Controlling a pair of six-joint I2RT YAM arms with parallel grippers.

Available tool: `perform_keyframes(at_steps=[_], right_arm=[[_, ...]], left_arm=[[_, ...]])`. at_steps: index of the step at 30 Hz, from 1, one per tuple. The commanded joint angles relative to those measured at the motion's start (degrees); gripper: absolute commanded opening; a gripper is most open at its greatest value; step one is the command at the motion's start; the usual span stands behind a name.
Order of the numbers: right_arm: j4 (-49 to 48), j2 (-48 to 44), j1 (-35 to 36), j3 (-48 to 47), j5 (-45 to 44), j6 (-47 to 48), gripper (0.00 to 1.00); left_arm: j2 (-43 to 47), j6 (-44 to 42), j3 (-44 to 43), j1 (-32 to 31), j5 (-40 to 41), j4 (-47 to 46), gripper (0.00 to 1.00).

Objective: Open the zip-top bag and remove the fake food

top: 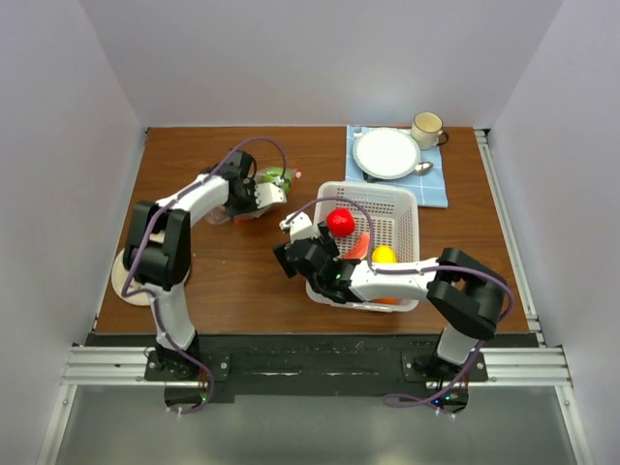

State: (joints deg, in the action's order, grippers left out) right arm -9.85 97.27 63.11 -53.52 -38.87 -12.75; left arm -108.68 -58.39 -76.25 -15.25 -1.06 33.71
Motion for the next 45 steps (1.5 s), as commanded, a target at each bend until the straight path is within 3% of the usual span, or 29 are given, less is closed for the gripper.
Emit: perform_keyframes(at_steps=[1, 6, 11, 20, 25, 28, 32, 38, 45], right_arm=[[-4.1, -1.5, -1.2, -2.6, 0.9, 0.4, 0.95], [-2.2, -4.6, -1.5, -1.0, -0.1, 0.7, 0.95], [-0.3, -7.0, -1.8, 2.3, -3.0, -0.8, 0.95], [2.8, -13.9, -1.9, 5.5, -5.3, -3.3, 0.96], [6.4, -19.2, -1.9, 7.2, -8.1, -3.8, 0.96], [9.1, -22.6, -1.9, 8.7, -8.5, -4.2, 0.96], [14.1, -25.9, -1.9, 10.5, -8.2, -5.0, 0.96], [22.3, -27.1, -1.9, 13.0, -10.7, -10.6, 0.95], [41.2, -22.4, -1.9, 9.0, -20.4, -30.8, 0.93]], left_arm=[[-5.1, -4.3, -15.5, 2.2, -6.7, 13.2, 0.00], [0.5, -3.8, -27.0, 2.3, -22.0, 32.5, 0.00], [11.4, -2.2, -30.8, 1.2, -31.2, 41.8, 0.00], [27.4, 4.0, -16.9, -3.6, -33.3, 41.9, 0.00], [29.6, 5.6, -8.7, -5.2, -35.4, 41.7, 0.00], [28.7, 5.1, -3.5, -5.2, -33.5, 39.2, 0.00], [26.0, 5.4, 7.2, -4.7, -22.4, 28.8, 0.00], [17.7, 2.6, 8.9, 0.0, -17.6, 21.0, 0.00], [12.1, -1.7, 9.3, 5.7, -9.8, 15.6, 0.00]])
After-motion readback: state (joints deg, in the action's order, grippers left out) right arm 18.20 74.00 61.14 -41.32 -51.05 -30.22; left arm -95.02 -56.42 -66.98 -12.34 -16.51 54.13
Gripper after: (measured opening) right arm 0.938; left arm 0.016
